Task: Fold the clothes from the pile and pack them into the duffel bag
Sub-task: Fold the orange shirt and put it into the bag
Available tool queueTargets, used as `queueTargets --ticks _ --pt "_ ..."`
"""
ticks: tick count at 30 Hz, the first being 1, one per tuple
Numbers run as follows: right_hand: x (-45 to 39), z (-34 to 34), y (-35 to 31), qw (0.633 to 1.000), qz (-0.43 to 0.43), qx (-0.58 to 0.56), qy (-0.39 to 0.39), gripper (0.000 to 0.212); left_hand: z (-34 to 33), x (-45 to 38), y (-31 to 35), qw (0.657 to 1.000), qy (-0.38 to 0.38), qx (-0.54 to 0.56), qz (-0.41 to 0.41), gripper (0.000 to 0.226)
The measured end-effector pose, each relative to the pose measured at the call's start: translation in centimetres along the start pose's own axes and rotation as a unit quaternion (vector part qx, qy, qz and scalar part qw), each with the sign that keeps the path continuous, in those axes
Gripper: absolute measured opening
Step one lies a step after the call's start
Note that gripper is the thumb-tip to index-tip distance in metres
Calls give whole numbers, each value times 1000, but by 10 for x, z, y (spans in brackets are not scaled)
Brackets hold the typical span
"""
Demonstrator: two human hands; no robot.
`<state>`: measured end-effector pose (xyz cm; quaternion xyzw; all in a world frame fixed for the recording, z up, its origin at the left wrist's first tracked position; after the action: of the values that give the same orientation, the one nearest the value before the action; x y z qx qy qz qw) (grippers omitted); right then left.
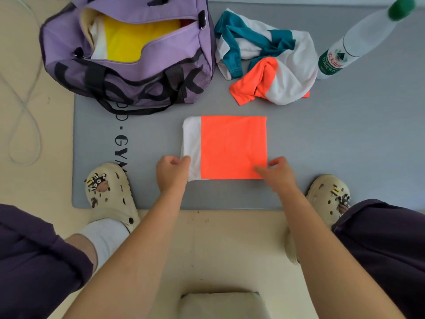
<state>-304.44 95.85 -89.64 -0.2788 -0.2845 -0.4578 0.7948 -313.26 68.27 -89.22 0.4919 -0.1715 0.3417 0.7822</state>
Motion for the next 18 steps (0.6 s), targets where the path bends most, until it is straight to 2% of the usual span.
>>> queueTargets --ticks 2,4,6,8,10,12,15,18 --pt "-3 13 -18 996 38 -30 80 42 -9 -14 23 999 -16 14 -43 17" --pt "-8 21 -36 988 76 -64 118 36 -21 -31 44 998 -36 5 -52 16" --pt "-17 24 -51 988 83 -79 101 35 -29 -49 59 998 -58 -23 -21 34" --pt "-28 26 -61 992 69 -78 71 34 -32 -61 67 994 -78 -63 50 52" --pt "-38 26 -66 995 66 -52 60 33 -34 -67 71 990 -90 -75 79 57" --pt "-45 25 -66 995 71 -33 63 35 -39 -70 75 993 -94 -19 74 48" --pt "-48 21 -64 994 81 -10 70 44 -43 -69 76 984 -97 122 90 23" --pt "-47 19 -63 993 86 -2 76 48 -41 -68 73 966 -103 223 78 29"
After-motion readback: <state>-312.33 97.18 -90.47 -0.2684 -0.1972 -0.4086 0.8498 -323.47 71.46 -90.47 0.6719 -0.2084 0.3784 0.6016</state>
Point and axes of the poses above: each hand's wrist, its own x-axis away from the middle knuckle, its own z-axis out of the back of the hand, y = z × x, the point moved 3 cm from there along -x, towards the middle knuckle, and after that the axes turned 13 degrees about x, right-handed, at the moved point
